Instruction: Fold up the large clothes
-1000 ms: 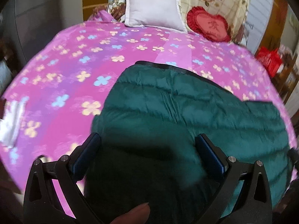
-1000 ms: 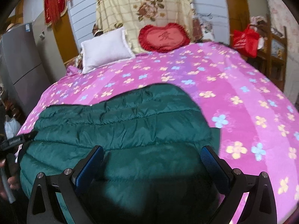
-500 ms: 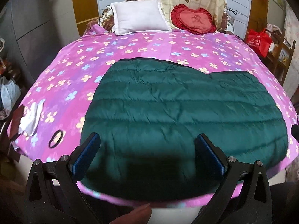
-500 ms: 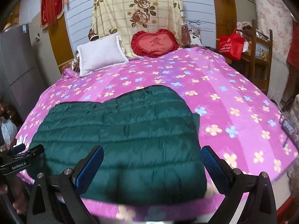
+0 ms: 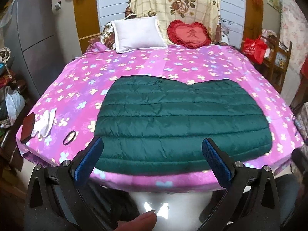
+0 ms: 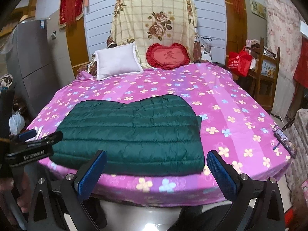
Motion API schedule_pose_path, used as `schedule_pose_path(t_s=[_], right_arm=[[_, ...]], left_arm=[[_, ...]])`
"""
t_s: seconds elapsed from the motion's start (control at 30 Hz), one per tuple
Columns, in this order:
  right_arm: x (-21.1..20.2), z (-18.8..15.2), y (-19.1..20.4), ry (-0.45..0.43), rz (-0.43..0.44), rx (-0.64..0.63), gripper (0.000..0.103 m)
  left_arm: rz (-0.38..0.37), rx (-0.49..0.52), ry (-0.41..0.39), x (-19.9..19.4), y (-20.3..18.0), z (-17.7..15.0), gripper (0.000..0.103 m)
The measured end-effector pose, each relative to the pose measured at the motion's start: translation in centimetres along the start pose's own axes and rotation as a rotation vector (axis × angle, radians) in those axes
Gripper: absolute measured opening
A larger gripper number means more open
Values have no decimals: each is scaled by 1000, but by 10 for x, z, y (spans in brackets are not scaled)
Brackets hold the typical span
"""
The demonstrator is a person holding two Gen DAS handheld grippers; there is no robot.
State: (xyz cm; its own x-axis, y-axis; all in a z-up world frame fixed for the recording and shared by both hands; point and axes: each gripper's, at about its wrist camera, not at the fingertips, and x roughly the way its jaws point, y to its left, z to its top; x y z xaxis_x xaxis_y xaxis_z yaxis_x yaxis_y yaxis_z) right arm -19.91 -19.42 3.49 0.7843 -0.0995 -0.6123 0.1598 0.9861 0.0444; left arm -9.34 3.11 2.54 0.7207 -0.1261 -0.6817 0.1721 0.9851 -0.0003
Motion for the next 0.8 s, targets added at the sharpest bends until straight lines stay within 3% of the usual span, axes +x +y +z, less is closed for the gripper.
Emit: schedule_pose_path(t_s=[0.33,0.8], right_arm=[[-29,-19,2,-11,8,9,103],[-32,-20,8,-16,18,-16,103]], left_arm=[[-38,30,-40,-44,-11,-16,103],[-56,18,-34,-50,-7,-20,103]])
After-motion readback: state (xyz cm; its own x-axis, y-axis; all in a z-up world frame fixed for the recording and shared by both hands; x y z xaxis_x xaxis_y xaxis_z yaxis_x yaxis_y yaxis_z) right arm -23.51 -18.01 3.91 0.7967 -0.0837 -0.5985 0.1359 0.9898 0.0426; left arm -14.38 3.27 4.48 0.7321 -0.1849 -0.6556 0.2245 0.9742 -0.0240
